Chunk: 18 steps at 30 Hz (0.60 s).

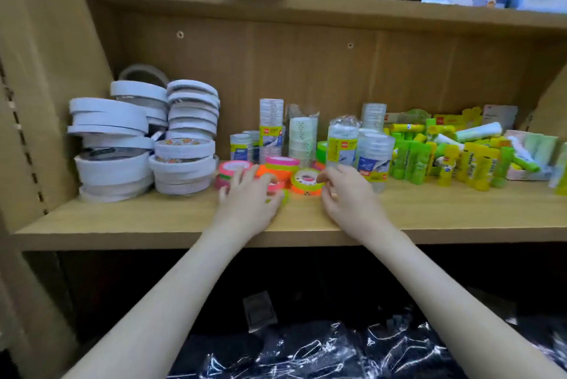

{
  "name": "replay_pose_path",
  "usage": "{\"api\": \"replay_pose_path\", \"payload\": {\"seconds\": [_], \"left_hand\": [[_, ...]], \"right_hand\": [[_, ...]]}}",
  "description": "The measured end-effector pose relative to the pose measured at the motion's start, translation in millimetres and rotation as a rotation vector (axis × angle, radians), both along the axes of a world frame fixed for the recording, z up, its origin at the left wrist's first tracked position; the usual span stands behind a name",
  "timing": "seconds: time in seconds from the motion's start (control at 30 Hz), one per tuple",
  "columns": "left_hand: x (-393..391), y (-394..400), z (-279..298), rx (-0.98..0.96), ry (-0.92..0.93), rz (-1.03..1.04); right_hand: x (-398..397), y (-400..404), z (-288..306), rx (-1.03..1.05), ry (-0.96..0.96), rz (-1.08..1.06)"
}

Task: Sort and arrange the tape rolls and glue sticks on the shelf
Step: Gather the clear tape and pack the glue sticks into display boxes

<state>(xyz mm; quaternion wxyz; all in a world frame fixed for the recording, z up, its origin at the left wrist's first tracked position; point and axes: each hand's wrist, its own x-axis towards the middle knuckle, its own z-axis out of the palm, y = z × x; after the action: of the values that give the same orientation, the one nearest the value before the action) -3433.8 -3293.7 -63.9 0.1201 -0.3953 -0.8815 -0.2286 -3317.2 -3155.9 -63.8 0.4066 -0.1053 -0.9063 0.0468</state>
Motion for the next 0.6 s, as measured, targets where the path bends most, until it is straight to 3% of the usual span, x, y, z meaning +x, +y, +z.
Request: {"api": "replay_pose_path", "payload": {"seconds": [0.2,0.37,0.5,0.6], "left_hand": [[3,-2,2,0.005,-0.004,0.006],[9,-6,4,0.139,0.038,0.025],[22,-8,5,0.263,0.233,0.017],[44,21,10,0.277,0.411,-0.139]], "right_hand": [[-2,-2,3,-0.049,-0.188,-0.132],[13,-8,9,-0.203,-0.186,-0.051],[60,12,7,-0.249,-0.114,-0.067],[107,49,6,-0.311,-0.012,-0.202]]}}
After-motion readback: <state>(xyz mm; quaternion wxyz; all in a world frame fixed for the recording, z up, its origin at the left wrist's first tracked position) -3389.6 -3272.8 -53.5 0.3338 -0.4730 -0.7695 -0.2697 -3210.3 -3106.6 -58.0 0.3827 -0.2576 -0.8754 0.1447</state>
